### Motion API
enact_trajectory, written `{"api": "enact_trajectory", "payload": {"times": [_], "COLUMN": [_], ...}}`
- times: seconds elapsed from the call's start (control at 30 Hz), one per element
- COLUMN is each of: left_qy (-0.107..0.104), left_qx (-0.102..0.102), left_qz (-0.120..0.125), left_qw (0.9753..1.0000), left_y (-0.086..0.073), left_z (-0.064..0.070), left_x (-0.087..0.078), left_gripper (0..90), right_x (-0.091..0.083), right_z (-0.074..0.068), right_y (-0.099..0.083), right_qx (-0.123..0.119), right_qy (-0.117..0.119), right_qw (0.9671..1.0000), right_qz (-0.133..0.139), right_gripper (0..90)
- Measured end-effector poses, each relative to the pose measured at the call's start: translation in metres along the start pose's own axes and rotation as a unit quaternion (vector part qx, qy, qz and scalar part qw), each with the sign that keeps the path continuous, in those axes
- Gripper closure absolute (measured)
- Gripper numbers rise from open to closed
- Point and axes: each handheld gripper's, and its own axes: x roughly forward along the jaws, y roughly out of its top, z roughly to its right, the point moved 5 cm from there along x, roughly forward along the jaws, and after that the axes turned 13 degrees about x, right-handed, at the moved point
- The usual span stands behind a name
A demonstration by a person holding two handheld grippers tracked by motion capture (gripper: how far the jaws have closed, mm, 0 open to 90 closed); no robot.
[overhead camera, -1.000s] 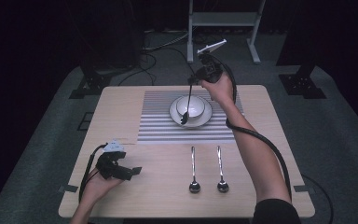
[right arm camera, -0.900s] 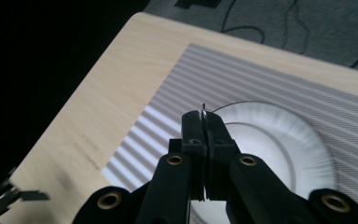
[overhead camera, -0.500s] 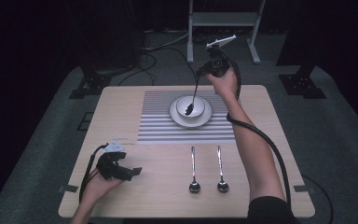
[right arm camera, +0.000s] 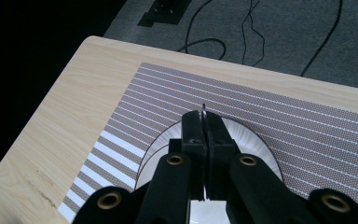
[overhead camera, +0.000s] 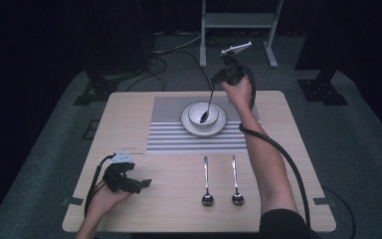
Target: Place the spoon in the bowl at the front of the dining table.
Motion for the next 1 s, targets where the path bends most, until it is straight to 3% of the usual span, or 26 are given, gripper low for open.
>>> {"api": "enact_trajectory", "payload": {"times": [0.33,0.53,0.63,1.0], "left_qy": [0.0,0.0,-0.002,-0.001], "left_qx": [0.0,0.0,0.0,0.001], "left_qz": [-0.002,-0.002,-0.002,-0.002], "left_qw": [1.0,1.0,1.0,1.0], "left_y": [-0.001,-0.001,0.0,0.0], "left_z": [0.0,0.0,0.001,0.001], "left_x": [0.0,0.001,0.002,0.003], "left_gripper": [3.0,3.0,3.0,3.0], "right_x": [0.014,0.019,0.019,0.022], "right_z": [0.003,0.012,0.016,0.03], "right_y": [-0.009,-0.016,-0.018,-0.026], "right_qx": [-0.011,-0.005,-0.009,-0.006], "right_qy": [-0.014,-0.012,-0.025,-0.035], "right_qw": [0.9995,0.9989,0.9981,0.9967], "right_qz": [-0.026,-0.045,-0.056,-0.073], "right_gripper": [88.0,87.7,85.1,77.5]}}
